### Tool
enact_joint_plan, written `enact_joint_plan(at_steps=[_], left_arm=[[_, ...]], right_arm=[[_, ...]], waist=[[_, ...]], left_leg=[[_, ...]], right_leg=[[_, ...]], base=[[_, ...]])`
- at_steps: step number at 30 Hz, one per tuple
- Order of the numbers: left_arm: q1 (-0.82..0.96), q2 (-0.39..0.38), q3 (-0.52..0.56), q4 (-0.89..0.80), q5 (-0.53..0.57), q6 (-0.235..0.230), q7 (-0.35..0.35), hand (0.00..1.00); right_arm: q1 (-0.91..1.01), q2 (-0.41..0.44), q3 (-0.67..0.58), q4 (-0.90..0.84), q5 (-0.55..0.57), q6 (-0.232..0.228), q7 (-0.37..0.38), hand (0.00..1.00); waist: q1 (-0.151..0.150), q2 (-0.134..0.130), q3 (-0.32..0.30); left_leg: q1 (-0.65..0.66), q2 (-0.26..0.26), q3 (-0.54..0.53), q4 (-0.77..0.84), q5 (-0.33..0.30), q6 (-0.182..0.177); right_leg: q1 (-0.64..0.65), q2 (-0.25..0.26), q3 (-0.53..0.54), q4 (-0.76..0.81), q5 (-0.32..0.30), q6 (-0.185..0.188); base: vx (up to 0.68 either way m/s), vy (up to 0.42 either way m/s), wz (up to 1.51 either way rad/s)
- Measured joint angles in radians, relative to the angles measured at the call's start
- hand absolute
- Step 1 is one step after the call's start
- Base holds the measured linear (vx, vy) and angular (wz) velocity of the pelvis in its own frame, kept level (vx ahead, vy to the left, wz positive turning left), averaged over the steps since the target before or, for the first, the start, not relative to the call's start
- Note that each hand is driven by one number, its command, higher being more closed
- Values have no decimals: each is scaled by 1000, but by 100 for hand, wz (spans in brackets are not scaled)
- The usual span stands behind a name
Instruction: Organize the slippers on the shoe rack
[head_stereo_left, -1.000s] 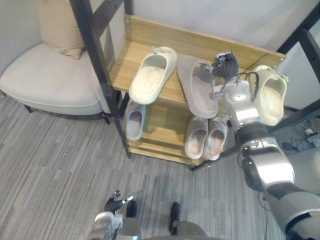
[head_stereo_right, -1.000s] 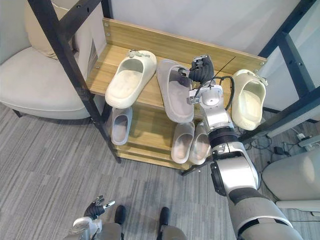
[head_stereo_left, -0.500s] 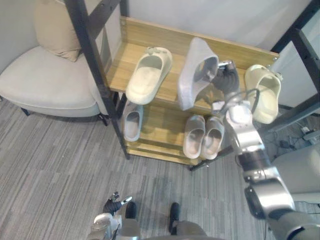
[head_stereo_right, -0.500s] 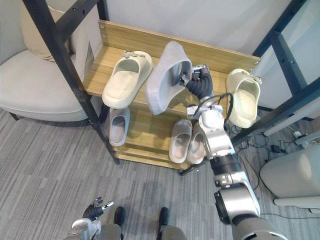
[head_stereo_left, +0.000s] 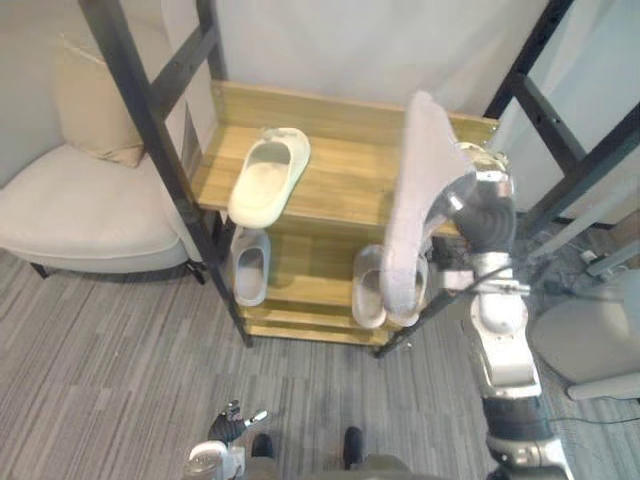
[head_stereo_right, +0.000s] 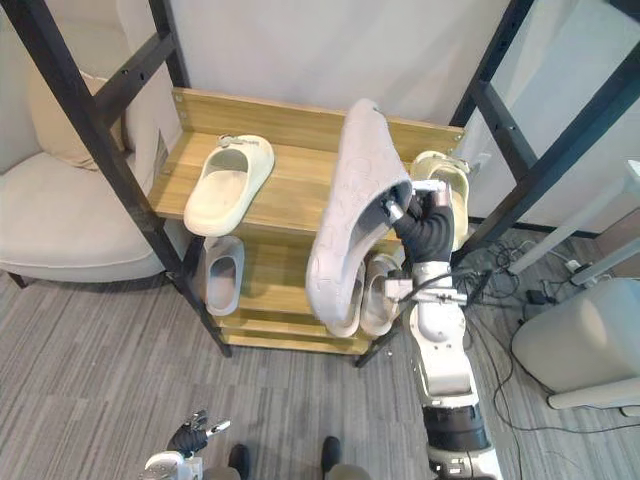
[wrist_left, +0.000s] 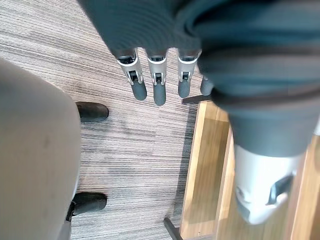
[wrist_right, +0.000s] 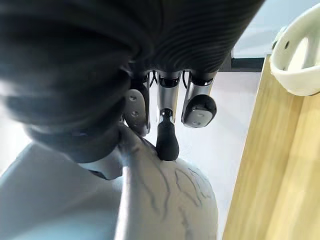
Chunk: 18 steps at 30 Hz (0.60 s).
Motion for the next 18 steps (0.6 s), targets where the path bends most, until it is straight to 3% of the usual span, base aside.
enact_joint_plan(at_steps=[7,11,12,15,16,17,18], left_arm=[[-3,-5,-27,56,9,-6,-4,0],[-10,-4,-60,64,8,-9,-5,0],[-16,-3,-65,63,7,-10,-8,0],[-57,-4,-82,57,-5,-21,-17,0],[-94,-7,-88,54,-8,-23,-16,0],[-104,-8,-93,52,-15,-25,-16,0],[-134,-7,-98,39,-35,-28,-16,0]], right_arm=[[282,28,179,-8,-2,-17,90,100],[341,27,253,120,-42,-15,137,100],[335,27,265,172,-48,-12,142,100],[268,12,272,252,-74,-11,141,100],[196,-4,269,291,-78,-5,132,100],[173,-10,270,306,-78,-4,128,100],[91,-29,270,346,-78,-3,118,100]], waist=[[-21,26,-25],[-20,48,-20],[-19,50,-15],[-16,77,49],[-16,99,102],[-16,105,116],[-16,121,172]], left_leg=[[13,-10,-14,10,-13,-10],[9,-10,-37,20,-17,-9],[-32,-8,-40,85,-43,-11],[-190,10,-52,353,-142,-6],[-273,24,-57,465,-181,-5],[-295,25,-57,491,-188,-4],[-357,28,-60,555,-207,-4]], right_leg=[[20,-13,-20,-1,-19,14],[26,-16,-33,16,-37,9],[-7,-18,-31,67,-55,3],[-105,-11,-33,230,-105,-8],[-173,-4,-33,320,-134,-11],[-197,-4,-32,348,-143,-12],[-267,-9,-30,425,-169,-13]], base=[[-17,5,7],[1,-11,17],[-18,-25,9],[-80,-10,5],[-117,11,0],[-247,6,3],[-306,-11,-1]])
